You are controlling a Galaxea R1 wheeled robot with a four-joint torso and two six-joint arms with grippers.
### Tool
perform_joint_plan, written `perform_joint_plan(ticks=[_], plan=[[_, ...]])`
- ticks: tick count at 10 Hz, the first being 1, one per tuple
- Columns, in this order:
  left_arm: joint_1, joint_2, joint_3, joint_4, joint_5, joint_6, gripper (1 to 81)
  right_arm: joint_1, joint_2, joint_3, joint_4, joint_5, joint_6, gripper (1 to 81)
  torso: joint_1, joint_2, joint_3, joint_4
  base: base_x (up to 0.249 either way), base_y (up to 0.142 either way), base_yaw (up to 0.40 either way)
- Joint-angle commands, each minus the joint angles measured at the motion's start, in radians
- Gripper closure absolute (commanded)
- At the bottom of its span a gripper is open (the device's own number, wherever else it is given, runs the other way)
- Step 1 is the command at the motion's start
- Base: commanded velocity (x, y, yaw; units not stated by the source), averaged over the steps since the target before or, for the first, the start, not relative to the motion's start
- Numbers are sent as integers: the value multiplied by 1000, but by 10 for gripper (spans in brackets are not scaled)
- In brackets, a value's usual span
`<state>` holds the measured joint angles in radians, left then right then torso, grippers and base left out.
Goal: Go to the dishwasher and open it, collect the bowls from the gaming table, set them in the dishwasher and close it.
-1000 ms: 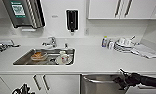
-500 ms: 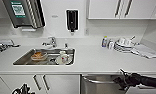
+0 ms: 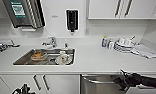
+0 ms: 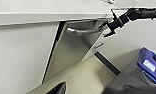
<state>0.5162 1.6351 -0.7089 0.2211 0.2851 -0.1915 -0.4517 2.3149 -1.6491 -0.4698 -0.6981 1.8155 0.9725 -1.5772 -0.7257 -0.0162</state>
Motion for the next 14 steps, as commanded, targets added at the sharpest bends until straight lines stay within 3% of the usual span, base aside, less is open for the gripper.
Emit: perform_joint_plan(ticks=[1,9,14], plan=[[-86,-18,25,-8,5,-3,10,60,-35,23,30,-182,-13,10,0,0,0,0,0,0,0],[-86,-13,25,-8,9,-3,10,43,-36,23,33,-170,-12,10,1,1,0,0,-65,0,0],[-84,-12,25,-6,12,-3,10,-6,-70,5,49,-51,82,10,1,1,-1,0,-76,0,0]])
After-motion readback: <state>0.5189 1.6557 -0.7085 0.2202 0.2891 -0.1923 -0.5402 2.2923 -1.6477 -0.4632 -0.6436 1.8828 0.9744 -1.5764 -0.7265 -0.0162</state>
